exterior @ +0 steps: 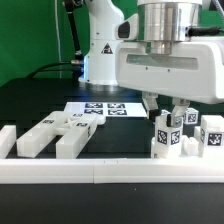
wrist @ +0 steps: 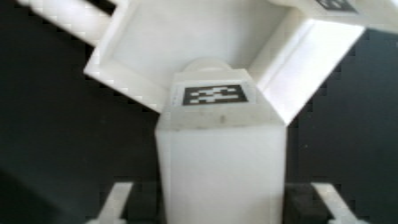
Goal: Assemble chair
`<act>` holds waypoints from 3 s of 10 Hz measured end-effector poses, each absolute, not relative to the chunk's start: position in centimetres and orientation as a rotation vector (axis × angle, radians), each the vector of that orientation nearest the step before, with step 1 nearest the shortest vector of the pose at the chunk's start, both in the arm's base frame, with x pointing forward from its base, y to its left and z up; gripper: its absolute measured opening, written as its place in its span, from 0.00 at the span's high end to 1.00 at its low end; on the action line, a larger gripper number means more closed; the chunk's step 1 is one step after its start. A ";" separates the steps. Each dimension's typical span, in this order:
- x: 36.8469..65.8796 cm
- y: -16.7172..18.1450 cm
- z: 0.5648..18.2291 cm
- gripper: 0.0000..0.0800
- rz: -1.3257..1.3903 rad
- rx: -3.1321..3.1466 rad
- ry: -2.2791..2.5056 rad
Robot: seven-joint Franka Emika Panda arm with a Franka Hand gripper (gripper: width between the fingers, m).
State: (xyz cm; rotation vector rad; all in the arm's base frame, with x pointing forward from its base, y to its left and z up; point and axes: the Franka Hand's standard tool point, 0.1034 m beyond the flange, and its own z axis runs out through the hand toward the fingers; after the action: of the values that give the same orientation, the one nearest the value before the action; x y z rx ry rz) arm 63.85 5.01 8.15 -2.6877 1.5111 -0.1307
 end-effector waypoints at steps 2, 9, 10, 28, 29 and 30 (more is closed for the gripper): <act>63.7 5.0 8.1 0.64 -0.110 -2.520 1.769; 63.3 5.2 8.1 0.64 -0.055 -1.947 2.378; 63.3 5.2 8.1 0.64 -0.053 -1.916 2.404; 63.0 5.0 8.0 0.19 -0.072 -2.970 0.988; 63.0 5.0 8.0 0.19 -0.076 -3.007 0.878; 63.0 5.1 7.9 0.19 -0.076 -3.037 0.782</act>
Offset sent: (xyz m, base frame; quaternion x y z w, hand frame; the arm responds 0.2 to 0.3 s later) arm -0.0001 0.0125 -0.0091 -0.0028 -0.0122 0.2865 0.9580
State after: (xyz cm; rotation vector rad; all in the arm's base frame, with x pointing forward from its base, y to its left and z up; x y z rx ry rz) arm 62.97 5.07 7.89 -3.0366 0.7815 -0.0763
